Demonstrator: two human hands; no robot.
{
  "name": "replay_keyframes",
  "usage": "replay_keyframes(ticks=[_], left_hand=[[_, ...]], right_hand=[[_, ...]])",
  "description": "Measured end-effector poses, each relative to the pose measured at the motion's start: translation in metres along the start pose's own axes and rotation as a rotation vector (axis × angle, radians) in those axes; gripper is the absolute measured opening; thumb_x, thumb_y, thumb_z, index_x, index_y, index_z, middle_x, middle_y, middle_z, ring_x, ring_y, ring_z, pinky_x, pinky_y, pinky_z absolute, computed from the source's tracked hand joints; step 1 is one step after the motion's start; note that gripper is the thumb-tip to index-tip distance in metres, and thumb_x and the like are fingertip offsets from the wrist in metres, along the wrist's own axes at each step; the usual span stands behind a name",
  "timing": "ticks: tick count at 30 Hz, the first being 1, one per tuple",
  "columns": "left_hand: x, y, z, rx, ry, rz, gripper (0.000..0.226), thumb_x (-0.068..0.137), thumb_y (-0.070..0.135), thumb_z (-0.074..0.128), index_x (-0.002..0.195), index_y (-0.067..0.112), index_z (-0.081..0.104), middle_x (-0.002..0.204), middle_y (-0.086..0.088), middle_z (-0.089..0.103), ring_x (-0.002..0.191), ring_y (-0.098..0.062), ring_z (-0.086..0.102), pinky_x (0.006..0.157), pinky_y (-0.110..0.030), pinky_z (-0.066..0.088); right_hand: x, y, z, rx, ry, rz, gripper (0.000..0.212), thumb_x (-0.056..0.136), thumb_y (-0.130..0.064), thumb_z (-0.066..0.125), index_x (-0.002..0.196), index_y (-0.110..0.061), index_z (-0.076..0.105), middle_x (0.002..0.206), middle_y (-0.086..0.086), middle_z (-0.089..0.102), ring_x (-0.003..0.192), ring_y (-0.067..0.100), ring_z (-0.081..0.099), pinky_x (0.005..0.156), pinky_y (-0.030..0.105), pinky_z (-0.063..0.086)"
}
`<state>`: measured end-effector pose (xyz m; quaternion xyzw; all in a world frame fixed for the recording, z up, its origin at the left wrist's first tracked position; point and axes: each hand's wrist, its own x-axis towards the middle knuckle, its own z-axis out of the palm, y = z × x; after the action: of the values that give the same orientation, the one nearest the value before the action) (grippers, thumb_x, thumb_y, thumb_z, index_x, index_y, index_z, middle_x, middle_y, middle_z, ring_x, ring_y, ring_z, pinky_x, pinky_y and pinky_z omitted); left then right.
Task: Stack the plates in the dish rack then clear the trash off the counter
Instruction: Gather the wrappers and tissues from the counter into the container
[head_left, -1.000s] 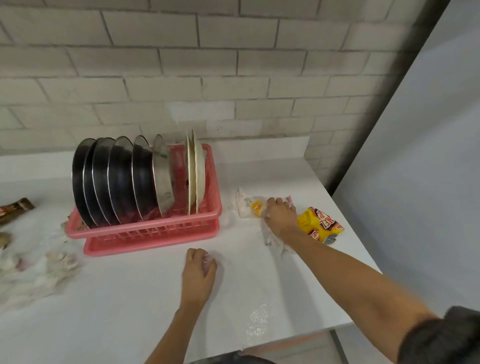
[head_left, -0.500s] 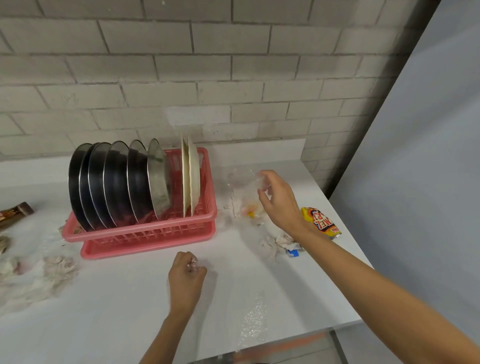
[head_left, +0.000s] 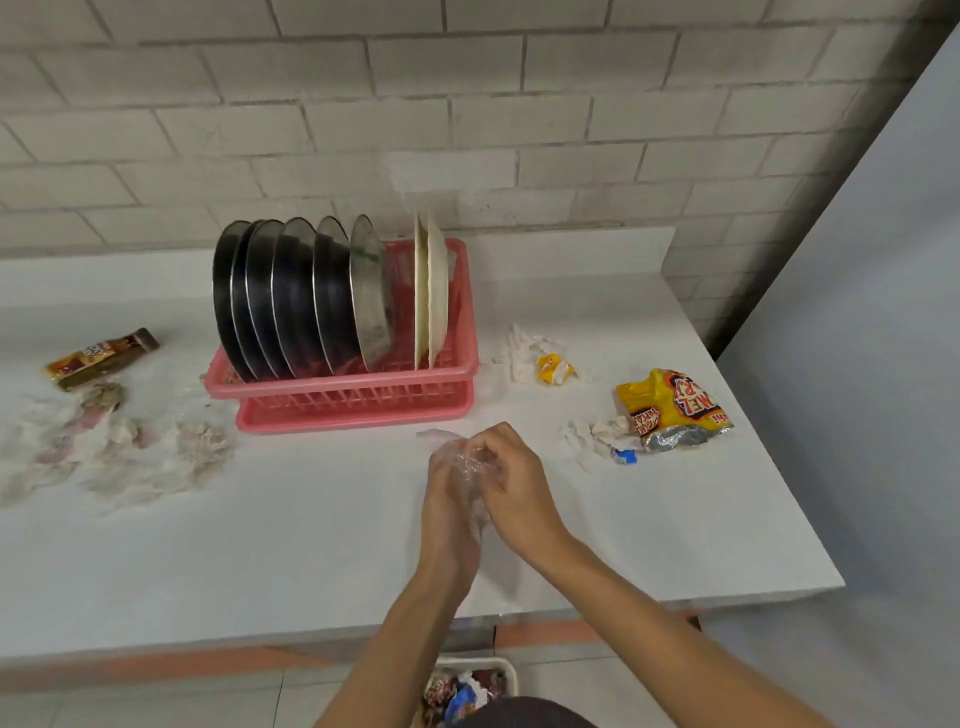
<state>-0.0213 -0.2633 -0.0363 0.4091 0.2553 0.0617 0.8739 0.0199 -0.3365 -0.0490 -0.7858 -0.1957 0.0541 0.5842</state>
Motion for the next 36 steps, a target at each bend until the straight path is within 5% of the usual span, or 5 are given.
replay_keyframes(ticks=[4, 12, 19, 25, 36], left_hand=[[-0.021, -0.007, -0.034, -0.018, -0.096, -0.108, 0.045, 0.098, 0.052, 0.041, 0.101, 0.012, 0.062, 0.097, -0.008, 0.068, 0.097, -0.020, 0.066, 0.082, -0.035, 0.046], [-0.059, -0.009, -0.098, 0.224, 0.061, 0.017, 0.033, 0.092, 0.006, 0.050, 0.119, 0.024, 0.057, 0.087, -0.003, 0.066, 0.078, -0.015, 0.063, 0.064, -0.031, 0.051], [-0.097, -0.041, -0.165, 0.048, 0.180, -0.174, 0.020, 0.086, -0.001, 0.039, 0.076, 0.013, 0.047, 0.068, -0.003, 0.050, 0.060, -0.017, 0.047, 0.050, -0.026, 0.036], [-0.137, -0.083, -0.214, 0.150, -0.062, -0.482, 0.051, 0.094, 0.052, 0.047, 0.106, 0.005, 0.064, 0.095, -0.013, 0.066, 0.086, -0.021, 0.063, 0.079, -0.034, 0.047], [-0.113, -0.222, -0.275, 0.315, 0.086, -0.681, 0.052, 0.082, -0.004, 0.033, 0.123, 0.008, 0.063, 0.104, -0.012, 0.065, 0.074, -0.019, 0.054, 0.068, -0.029, 0.039]], right_hand=[[-0.034, 0.002, 0.018, -0.235, -0.085, -0.037, 0.036, 0.083, 0.004, 0.047, 0.106, -0.013, 0.067, 0.102, -0.005, 0.056, 0.099, 0.012, 0.055, 0.087, 0.026, 0.048], [-0.115, 0.005, 0.035, -0.407, -0.363, -0.167, 0.046, 0.092, -0.022, 0.060, 0.137, -0.021, 0.052, 0.154, -0.005, 0.025, 0.141, 0.012, 0.021, 0.113, 0.023, 0.025], [-0.188, 0.007, 0.077, -0.247, -0.189, -0.169, 0.042, 0.085, -0.010, 0.071, 0.126, -0.011, 0.061, 0.128, 0.004, 0.057, 0.117, -0.001, 0.050, 0.100, 0.019, 0.042], [-0.250, 0.047, 0.111, -0.368, -0.216, -0.150, 0.006, 0.083, -0.013, 0.072, 0.088, -0.011, 0.075, 0.098, 0.001, 0.063, 0.090, 0.017, 0.059, 0.076, 0.035, 0.051], [-0.319, 0.198, 0.137, -0.128, -0.047, 0.445, 0.017, 0.071, 0.008, 0.072, 0.078, -0.008, 0.072, 0.078, -0.012, 0.065, 0.074, -0.005, 0.060, 0.065, 0.010, 0.045]])
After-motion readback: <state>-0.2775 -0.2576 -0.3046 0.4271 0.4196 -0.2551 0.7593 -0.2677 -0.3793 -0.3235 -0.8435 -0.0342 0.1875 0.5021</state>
